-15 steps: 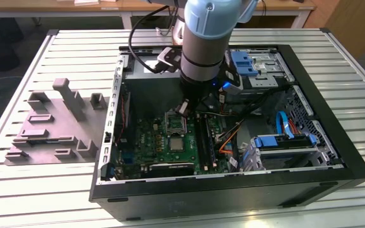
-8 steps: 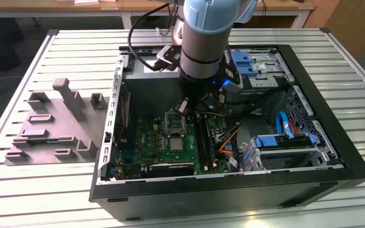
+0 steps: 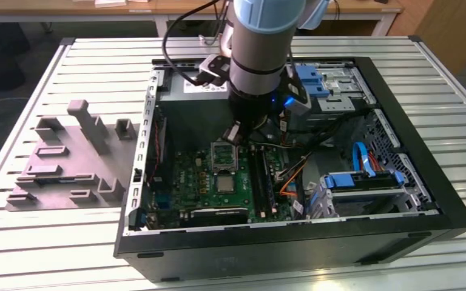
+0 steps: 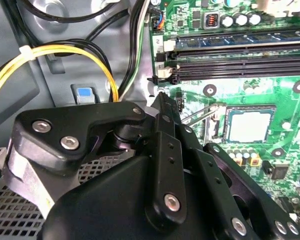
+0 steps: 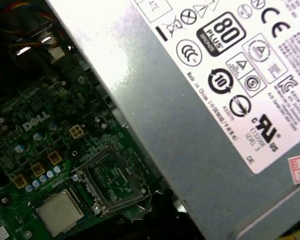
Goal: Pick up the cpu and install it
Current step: 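Close the cpu cover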
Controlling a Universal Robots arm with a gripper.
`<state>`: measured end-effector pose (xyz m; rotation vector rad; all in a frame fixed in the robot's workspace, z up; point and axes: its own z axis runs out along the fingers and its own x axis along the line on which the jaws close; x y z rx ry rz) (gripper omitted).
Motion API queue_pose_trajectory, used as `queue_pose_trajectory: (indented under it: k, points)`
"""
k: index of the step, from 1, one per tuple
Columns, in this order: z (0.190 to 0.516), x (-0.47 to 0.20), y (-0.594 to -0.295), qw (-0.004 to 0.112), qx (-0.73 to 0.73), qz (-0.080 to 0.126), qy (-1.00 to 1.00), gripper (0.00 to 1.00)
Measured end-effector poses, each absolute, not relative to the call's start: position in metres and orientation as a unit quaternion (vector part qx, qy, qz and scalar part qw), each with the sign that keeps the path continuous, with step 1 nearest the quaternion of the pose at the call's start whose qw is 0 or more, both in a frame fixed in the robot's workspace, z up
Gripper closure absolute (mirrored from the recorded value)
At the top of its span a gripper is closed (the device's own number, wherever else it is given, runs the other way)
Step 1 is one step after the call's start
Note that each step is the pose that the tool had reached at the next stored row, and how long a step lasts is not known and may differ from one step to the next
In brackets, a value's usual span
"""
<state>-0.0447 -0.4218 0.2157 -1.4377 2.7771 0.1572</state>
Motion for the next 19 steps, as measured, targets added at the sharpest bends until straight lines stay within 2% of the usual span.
queue_pose_trajectory:
  k: [6,19]
  points:
    - [0.222,-0.046,-0.421,0.001,-0.463,0.042,0.886,0.89]
    - [0.229,-0.048,-0.421,-0.001,-0.479,0.039,0.877,0.89]
